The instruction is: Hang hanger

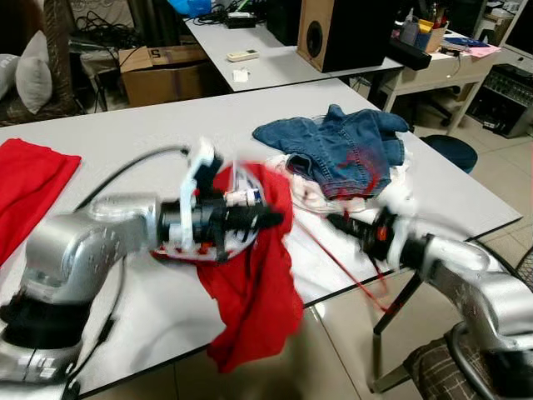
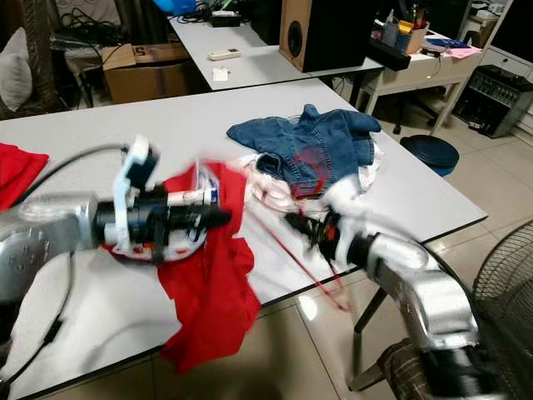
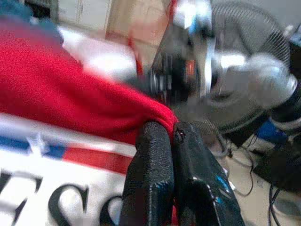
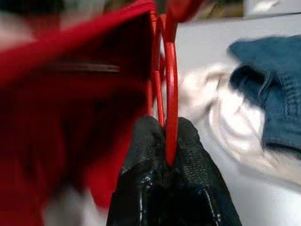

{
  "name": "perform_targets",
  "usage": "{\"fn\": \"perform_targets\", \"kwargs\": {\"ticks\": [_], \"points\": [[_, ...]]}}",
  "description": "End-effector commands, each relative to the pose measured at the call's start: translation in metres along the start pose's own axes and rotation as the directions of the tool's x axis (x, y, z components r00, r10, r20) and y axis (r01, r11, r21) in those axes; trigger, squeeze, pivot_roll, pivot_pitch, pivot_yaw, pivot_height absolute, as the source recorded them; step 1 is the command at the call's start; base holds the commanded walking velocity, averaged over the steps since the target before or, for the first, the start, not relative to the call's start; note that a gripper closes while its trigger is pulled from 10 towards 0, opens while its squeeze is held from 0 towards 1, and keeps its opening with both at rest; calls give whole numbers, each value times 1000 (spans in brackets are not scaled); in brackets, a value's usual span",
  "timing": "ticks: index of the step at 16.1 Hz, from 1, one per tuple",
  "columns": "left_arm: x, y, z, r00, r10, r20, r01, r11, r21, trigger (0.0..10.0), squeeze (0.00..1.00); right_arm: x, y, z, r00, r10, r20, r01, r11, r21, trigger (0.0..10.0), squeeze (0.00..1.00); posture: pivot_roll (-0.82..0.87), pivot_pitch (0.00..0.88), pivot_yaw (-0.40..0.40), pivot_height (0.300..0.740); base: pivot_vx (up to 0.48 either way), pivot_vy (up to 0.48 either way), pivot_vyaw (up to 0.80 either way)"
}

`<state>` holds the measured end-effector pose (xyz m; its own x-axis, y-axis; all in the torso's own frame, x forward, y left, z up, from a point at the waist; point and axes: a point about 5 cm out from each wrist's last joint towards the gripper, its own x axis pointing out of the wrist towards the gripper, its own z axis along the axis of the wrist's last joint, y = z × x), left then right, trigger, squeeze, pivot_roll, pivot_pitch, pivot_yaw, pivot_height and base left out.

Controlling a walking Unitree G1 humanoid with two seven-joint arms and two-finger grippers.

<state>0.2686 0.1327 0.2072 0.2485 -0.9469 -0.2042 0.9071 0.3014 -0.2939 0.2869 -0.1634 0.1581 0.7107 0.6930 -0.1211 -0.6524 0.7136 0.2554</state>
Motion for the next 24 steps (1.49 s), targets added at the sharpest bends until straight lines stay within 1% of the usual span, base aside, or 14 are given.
{"fn": "perform_targets", "kwargs": {"ticks": [1,2,4,6,7,8,10,12,14,17,19,21,23,24], "points": [[2,0,-3,1000,22,-18,-21,999,44,0,0,-1,-4,4,996,-34,81,19,984,174,10000,0,15,0,-30,740,0,0,0],[2,3,-5,999,50,-19,-49,997,51,0,0,1,-2,3,994,-22,105,-3,972,235,10000,0,15,0,-30,740,0,0,0],[0,17,-15,984,172,-41,-168,982,86,0,0,7,7,-6,985,-6,172,-68,904,422,10000,0,16,0,-26,740,0,0,0],[-8,28,-16,960,279,27,-280,954,108,0,0,10,11,-9,963,-42,267,-137,778,614,10000,0,15,0,-17,740,0,0,0],[-10,30,-16,957,289,40,-291,950,111,0,0,10,11,-9,957,-61,285,-148,742,654,10000,0,16,0,-17,740,0,0,0],[-13,29,-18,955,291,51,-295,948,120,0,0,12,8,-8,939,-119,324,-177,639,748,10000,0,21,0,-18,740,0,0,0],[-11,24,-26,971,238,29,-240,966,96,0,0,18,5,-5,931,-151,334,-192,575,795,10000,0,24,0,-15,740,0,0,0],[-8,20,-27,981,185,61,-187,982,31,0,0,29,2,-4,936,-198,292,-132,570,811,10000,0,23,0,-10,740,0,0,0],[-6,19,-30,986,157,49,-156,988,-9,0,0,38,-6,1,921,-267,282,-107,523,845,10000,0,28,0,-9,740,0,0,0],[-4,12,-32,994,62,92,-51,992,-119,0,0,51,-16,12,899,-344,270,-49,534,844,10000,0,31,0,-5,740,0,0,0],[-8,9,-33,992,12,125,12,981,-192,0,0,56,-28,16,862,-434,260,-3,510,860,10000,0,33,0,-1,740,0,0,0],[-10,7,-35,995,-4,105,26,977,-210,0,0,56,-35,20,831,-486,269,-16,462,887,10000,0,35,0,-2,740,0,0,0],[-7,4,-39,996,-29,84,48,972,-229,0,0,60,-39,25,813,-512,279,-25,447,894,10000,0,35,0,-1,740,0,0,0],[-4,10,-40,997,20,76,-2,975,-222,0,0,62,-38,28,814,-502,290,-42,448,893,10000,0,35,0,-1,740,0,0,0]]}}
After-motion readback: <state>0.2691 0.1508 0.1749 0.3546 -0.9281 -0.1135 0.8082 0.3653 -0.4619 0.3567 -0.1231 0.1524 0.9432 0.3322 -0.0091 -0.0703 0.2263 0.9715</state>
